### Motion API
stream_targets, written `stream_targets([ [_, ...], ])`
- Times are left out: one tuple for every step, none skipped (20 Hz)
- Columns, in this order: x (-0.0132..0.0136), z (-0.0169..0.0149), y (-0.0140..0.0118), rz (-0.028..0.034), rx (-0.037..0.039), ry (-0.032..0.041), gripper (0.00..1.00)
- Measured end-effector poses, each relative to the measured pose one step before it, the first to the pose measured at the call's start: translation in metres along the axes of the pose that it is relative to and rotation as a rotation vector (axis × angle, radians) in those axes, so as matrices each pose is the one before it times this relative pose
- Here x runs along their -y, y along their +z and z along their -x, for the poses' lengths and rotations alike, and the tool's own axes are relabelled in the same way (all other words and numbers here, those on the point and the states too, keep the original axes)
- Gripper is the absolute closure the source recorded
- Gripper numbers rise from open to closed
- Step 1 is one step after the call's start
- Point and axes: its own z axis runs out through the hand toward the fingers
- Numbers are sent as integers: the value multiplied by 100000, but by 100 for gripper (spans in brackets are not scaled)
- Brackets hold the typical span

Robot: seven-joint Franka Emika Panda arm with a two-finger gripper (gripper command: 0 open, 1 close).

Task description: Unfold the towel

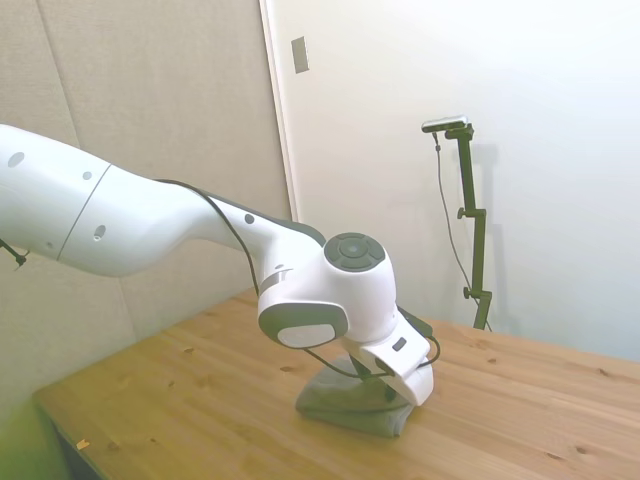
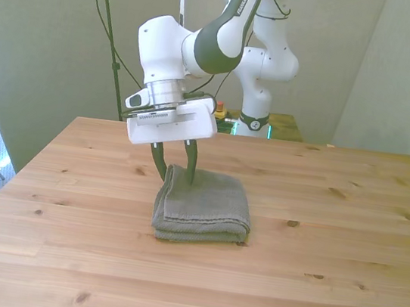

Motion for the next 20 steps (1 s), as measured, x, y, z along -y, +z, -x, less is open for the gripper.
stream_targets([
  [-31,-9,-1,3,-1,69,100],
  [-7,-6,-4,-5,-9,19,100],
  [-2,-1,-1,-3,-2,7,100],
  [2,1,0,-2,1,-1,100],
  [1,0,-1,-2,-1,-3,100],
  [2,0,-4,-6,-5,-3,100],
  [7,0,-13,-19,-18,-8,100],
  [18,-4,-27,-41,-41,-24,100],
  [30,4,-30,-53,-35,-44,100],
  [37,6,-34,-62,-40,-54,100],
  [42,9,-36,-71,-40,-66,100],
  [45,19,-28,-66,-18,-74,100],
  [42,16,-32,-67,-25,-70,100],
  [43,19,-29,-64,-20,-69,100],
  [36,16,-22,-52,-14,-59,100],
  [36,18,-15,-46,-4,-62,100],
  [44,24,-8,-46,10,-78,100],
  [76,40,-20,-83,9,-133,100],
  [123,62,-49,-157,-8,-219,100],
  [205,100,-86,-254,-25,-349,100],
])
